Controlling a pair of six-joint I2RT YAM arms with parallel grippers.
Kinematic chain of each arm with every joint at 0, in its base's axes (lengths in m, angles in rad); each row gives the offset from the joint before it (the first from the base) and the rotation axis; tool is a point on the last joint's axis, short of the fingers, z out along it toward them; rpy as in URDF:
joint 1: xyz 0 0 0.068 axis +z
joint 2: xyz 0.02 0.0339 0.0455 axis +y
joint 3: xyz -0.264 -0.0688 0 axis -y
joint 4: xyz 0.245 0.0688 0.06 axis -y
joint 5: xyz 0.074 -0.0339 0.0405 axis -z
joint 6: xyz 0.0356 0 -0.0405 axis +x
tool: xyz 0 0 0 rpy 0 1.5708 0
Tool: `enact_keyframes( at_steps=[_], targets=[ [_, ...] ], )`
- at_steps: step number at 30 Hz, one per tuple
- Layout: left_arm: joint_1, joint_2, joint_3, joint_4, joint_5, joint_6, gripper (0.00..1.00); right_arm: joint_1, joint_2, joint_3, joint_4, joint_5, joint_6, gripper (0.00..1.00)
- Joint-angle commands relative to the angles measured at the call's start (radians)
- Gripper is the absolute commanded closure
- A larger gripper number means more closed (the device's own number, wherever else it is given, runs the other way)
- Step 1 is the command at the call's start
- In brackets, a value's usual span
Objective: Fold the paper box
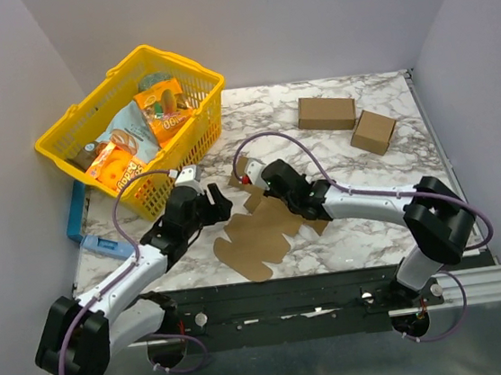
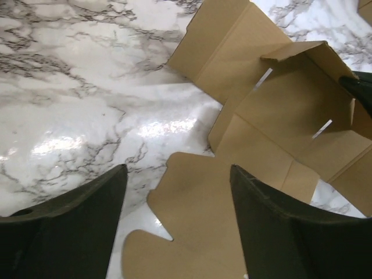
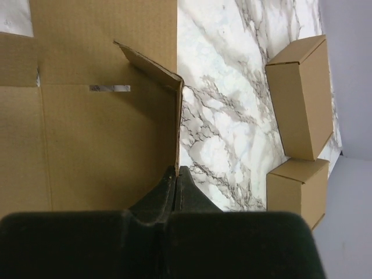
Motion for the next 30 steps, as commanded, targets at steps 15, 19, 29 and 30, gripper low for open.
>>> enact_keyframes(
  at_steps=[15,19,29,30],
  targets=[
    [-0.292,0.275,-0.163,0.48,0.022,-0.211,0.41,0.031,-0.052,0.031,0.182,0.188,-0.145,0.99],
    [-0.318,0.361,-0.166,0.527,0.005,-0.228,0.45,0.06,-0.052,0.004,0.208,0.179,-0.113,0.99],
    [-0.363,0.421,-0.22,0.631,-0.009,-0.284,0.48,0.119,-0.033,-0.113,0.349,0.191,-0.101,0.99],
    [-0.369,0.425,-0.223,0.64,-0.009,-0.289,0.48,0.122,-0.033,-0.116,0.353,0.192,-0.101,0.99]
  ],
)
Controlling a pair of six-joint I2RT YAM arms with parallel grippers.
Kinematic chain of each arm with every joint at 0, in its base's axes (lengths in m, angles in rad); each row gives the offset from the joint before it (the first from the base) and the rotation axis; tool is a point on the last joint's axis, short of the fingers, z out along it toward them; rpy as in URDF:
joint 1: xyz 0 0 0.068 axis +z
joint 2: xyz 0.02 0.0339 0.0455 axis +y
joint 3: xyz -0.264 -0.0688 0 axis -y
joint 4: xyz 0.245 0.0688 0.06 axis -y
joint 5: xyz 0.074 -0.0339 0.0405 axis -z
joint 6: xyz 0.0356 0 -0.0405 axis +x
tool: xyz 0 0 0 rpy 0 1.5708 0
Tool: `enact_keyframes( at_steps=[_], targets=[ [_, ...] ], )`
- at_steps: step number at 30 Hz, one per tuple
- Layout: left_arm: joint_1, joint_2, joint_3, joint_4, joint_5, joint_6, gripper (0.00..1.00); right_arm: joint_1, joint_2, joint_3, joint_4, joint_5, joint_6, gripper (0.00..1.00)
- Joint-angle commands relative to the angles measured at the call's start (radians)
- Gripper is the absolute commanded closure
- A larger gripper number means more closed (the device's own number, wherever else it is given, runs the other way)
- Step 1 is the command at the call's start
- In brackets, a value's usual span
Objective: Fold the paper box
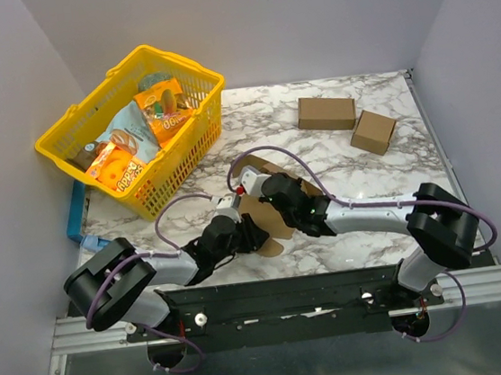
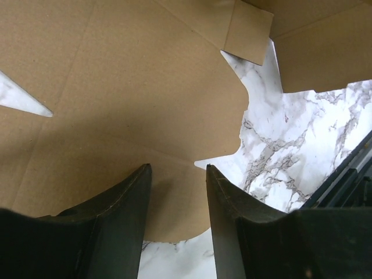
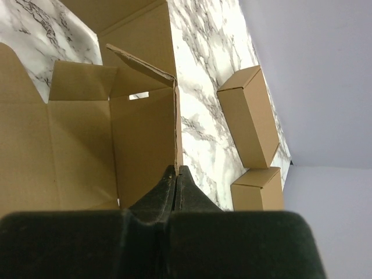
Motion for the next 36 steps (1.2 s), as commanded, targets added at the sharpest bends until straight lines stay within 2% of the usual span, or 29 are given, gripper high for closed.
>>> enact_keyframes(
  at_steps=[1,4,6,7,8,10,11,13,17,18,21,24,30,36],
  targets=[
    [-0.029,0.034,-0.044,0.056,-0.03,-0.043,0.48,0.016,0.007,-0.024,0.089,0.024,0.019,0.99],
    [-0.043,0.044,-0.057,0.096,-0.024,-0.06,0.48,0.03,-0.014,-0.047,0.075,0.002,0.032,0.99],
    [-0.051,0.041,-0.061,0.135,-0.015,-0.068,0.44,0.033,-0.024,-0.056,0.049,-0.021,0.048,0.99],
    [-0.051,0.035,-0.063,0.142,-0.006,-0.066,0.41,0.036,-0.028,-0.061,0.04,-0.024,0.054,0.99],
    [-0.051,0.022,-0.063,0.139,-0.007,-0.06,0.33,0.036,-0.034,-0.069,0.043,-0.024,0.057,0.99],
    [-0.051,-0.056,-0.063,0.101,-0.039,-0.034,0.26,0.035,-0.039,-0.092,0.058,-0.009,0.055,0.99],
    [-0.049,-0.095,-0.058,0.033,-0.056,-0.02,0.21,0.036,-0.048,-0.102,0.066,-0.006,0.048,0.99],
    [-0.045,-0.227,-0.046,-0.055,-0.088,0.045,0.17,0.036,-0.063,-0.122,0.072,-0.013,0.045,0.99],
    [0.009,-0.454,0.005,-0.36,-0.209,0.135,0.1,0.035,-0.105,-0.144,0.074,-0.033,0.051,0.99],
    [0.036,-0.516,0.011,-0.397,-0.209,0.145,0.1,0.036,-0.12,-0.144,0.068,-0.044,0.055,0.99],
    [0.188,-0.569,0.048,-0.477,-0.15,0.19,0.1,0.035,-0.136,-0.156,0.064,-0.055,0.059,0.99],
    [0.276,-0.539,0.124,-0.51,-0.095,0.242,0.09,0.039,-0.14,-0.167,0.072,-0.058,0.051,0.99],
    [0.319,-0.341,0.276,-0.457,-0.026,0.314,0.07,0.05,-0.105,-0.17,0.092,-0.039,0.034,0.99],
    [0.319,-0.206,0.387,-0.373,0.133,0.268,0.09,0.056,-0.096,-0.17,0.094,-0.023,0.032,0.99]
  ],
)
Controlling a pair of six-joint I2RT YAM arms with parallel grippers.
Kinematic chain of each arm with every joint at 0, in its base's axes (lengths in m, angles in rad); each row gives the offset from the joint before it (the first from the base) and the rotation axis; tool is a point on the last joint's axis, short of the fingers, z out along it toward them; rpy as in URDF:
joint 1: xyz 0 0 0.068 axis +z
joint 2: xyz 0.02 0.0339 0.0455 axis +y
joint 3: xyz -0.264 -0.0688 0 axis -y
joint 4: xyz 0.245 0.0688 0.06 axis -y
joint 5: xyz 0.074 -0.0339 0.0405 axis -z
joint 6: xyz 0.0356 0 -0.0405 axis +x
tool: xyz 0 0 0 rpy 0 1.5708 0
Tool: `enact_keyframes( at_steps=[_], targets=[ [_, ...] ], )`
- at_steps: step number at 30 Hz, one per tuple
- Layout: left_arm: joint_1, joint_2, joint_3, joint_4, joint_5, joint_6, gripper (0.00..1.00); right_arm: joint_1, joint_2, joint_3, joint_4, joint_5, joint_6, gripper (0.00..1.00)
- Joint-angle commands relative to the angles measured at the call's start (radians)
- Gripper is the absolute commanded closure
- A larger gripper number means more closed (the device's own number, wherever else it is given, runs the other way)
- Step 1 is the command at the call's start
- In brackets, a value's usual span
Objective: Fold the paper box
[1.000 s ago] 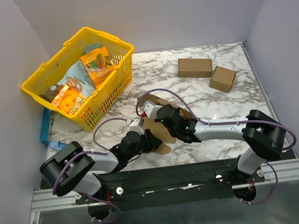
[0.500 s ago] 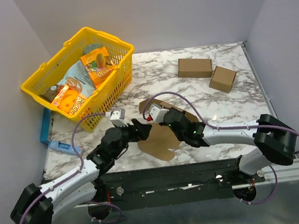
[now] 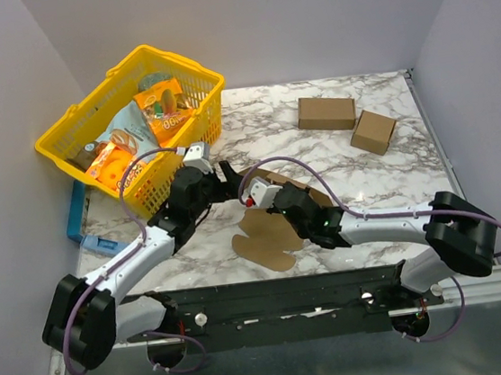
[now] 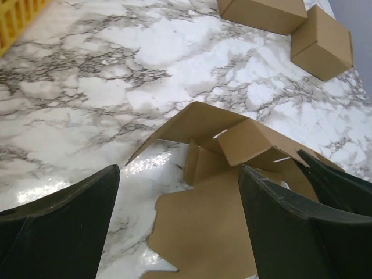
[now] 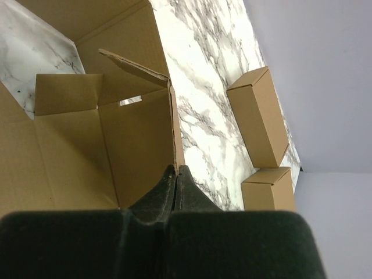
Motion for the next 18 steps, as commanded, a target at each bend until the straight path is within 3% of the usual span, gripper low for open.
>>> enact_keyframes(
  at_steps=[1,7,18],
  targets=[
    [0.005,0.07,0.065,0.073,0.143,-0.026,0.1,0.013,0.019,-0.02,0.019,0.006,0.017,0.98],
    [-0.004,0.155,0.079,0.184,0.257,-0.115,0.11,0.015,0.023,-0.026,0.034,0.01,0.014,0.92],
    [-0.052,0.268,0.12,0.254,0.315,-0.158,0.16,0.02,0.02,-0.037,0.06,0.023,0.001,0.87]
  ],
)
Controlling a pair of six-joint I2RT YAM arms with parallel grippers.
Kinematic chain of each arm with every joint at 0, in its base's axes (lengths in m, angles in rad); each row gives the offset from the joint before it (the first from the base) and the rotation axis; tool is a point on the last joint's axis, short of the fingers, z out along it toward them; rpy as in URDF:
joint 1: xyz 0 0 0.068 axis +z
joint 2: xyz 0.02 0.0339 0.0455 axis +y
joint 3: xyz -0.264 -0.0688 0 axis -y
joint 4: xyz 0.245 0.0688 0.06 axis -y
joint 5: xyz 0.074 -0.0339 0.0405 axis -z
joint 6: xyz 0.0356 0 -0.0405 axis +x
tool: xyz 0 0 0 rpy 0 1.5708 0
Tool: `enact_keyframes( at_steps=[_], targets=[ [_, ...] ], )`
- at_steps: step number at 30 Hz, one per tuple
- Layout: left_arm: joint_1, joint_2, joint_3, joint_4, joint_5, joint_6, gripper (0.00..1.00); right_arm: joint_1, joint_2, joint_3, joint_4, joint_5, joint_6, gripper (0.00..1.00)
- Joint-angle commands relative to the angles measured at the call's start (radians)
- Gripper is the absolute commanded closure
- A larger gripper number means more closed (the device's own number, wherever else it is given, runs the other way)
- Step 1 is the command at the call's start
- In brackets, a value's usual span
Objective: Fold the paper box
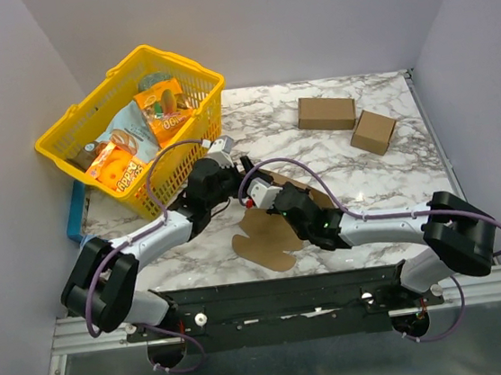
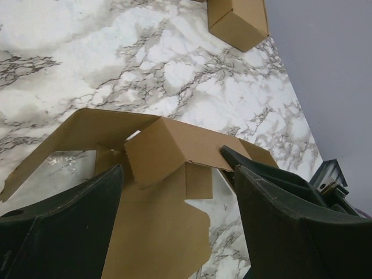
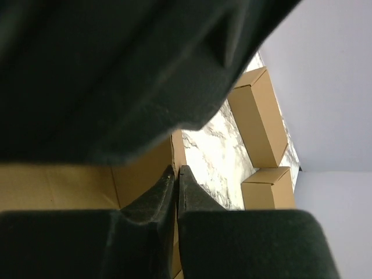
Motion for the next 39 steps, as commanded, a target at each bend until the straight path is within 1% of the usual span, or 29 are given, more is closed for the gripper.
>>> enact_keyframes(
  at_steps=[1,3,6,7,8,10,11,13,16,17,18,19,22,23,24,27,28,29,31,32,34,35,36,37,38,39],
  targets=[
    [-0.012,0.029,0.035,0.057,0.052,-0.022,0.16,0.015,0.012,-0.024,0.029,0.01,0.007,0.86],
    [-0.015,0.052,0.044,0.056,0.058,-0.022,0.19,0.016,0.012,-0.024,0.029,0.013,0.004,0.85],
    [-0.018,0.08,0.049,0.067,0.061,-0.024,0.23,0.016,0.01,-0.027,0.033,0.013,0.004,0.82],
    [-0.018,0.089,0.052,0.067,0.062,-0.024,0.26,0.018,0.009,-0.027,0.035,0.013,0.004,0.8],
    [-0.018,0.095,0.053,0.064,0.064,-0.022,0.32,0.018,0.009,-0.027,0.035,0.013,0.005,0.78],
    [-0.018,0.109,0.053,0.058,0.064,-0.022,0.4,0.019,0.004,-0.029,0.033,0.016,0.008,0.75],
    [-0.019,0.109,0.05,0.051,0.059,-0.022,0.45,0.018,0.003,-0.031,0.035,0.015,0.014,0.72],
    [-0.019,0.112,0.044,0.044,0.049,-0.022,0.47,0.018,-0.003,-0.034,0.035,0.019,0.019,0.7],
    [-0.024,0.115,0.033,0.048,0.045,-0.025,0.51,0.019,-0.011,-0.038,0.033,0.027,0.03,0.63],
    [-0.026,0.118,0.032,0.048,0.044,-0.025,0.52,0.018,-0.014,-0.037,0.032,0.03,0.037,0.57],
    [-0.029,0.121,0.033,0.045,0.044,-0.024,0.53,0.019,-0.016,-0.034,0.029,0.041,0.045,0.53],
    [-0.03,0.123,0.035,0.044,0.038,-0.021,0.53,0.019,-0.02,-0.032,0.015,0.044,0.054,0.44],
    [-0.033,0.126,0.035,0.025,0.018,-0.01,0.53,0.019,-0.063,-0.027,-0.032,0.042,0.116,0.35],
    [-0.033,0.126,0.035,0.016,0.012,-0.007,0.53,0.019,-0.082,-0.023,-0.059,0.033,0.164,0.34],
    [-0.033,0.123,0.033,0.009,0.004,-0.005,0.53,0.019,-0.13,-0.021,-0.086,0.021,0.189,0.31],
    [-0.033,0.121,0.023,0.015,-0.01,-0.004,0.54,0.019,-0.213,-0.023,-0.177,-0.024,0.304,0.27],
    [-0.033,0.12,0.021,0.019,-0.01,-0.005,0.54,0.021,-0.271,-0.023,-0.235,-0.081,0.333,0.25],
    [-0.035,0.121,0.018,0.022,-0.007,-0.01,0.54,0.021,-0.298,-0.015,-0.266,-0.115,0.411,0.21],
    [-0.036,0.121,0.015,0.027,-0.008,-0.013,0.54,0.021,-0.376,-0.014,-0.339,-0.195,0.506,0.21],
    [-0.038,0.12,0.01,0.028,-0.011,-0.015,0.54,0.021,-0.401,-0.017,-0.353,-0.227,0.604,0.21],
    [-0.041,0.109,-0.008,0.039,-0.025,-0.019,0.54,0.021,-0.448,-0.018,-0.379,-0.303,0.729,0.2],
    [-0.042,0.103,-0.028,0.056,-0.03,-0.022,0.54,0.021,-0.477,-0.014,-0.396,-0.306,0.872,0.17],
    [-0.045,0.092,-0.037,0.062,-0.042,-0.024,0.54,0.019,-0.485,0.009,-0.422,-0.307,0.943,0.15],
    [-0.047,0.086,-0.046,0.067,-0.048,-0.025,0.54,0.021,-0.49,0.025,-0.492,-0.297,1.022,0.14],
    [-0.05,0.08,-0.055,0.073,-0.054,-0.027,0.54,0.019,-0.496,0.04,-0.532,-0.297,1.18,0.12],
    [-0.052,0.071,-0.077,0.091,-0.059,-0.028,0.54,0.021,-0.499,0.058,-0.571,-0.295,1.268,0.11]
  ],
)
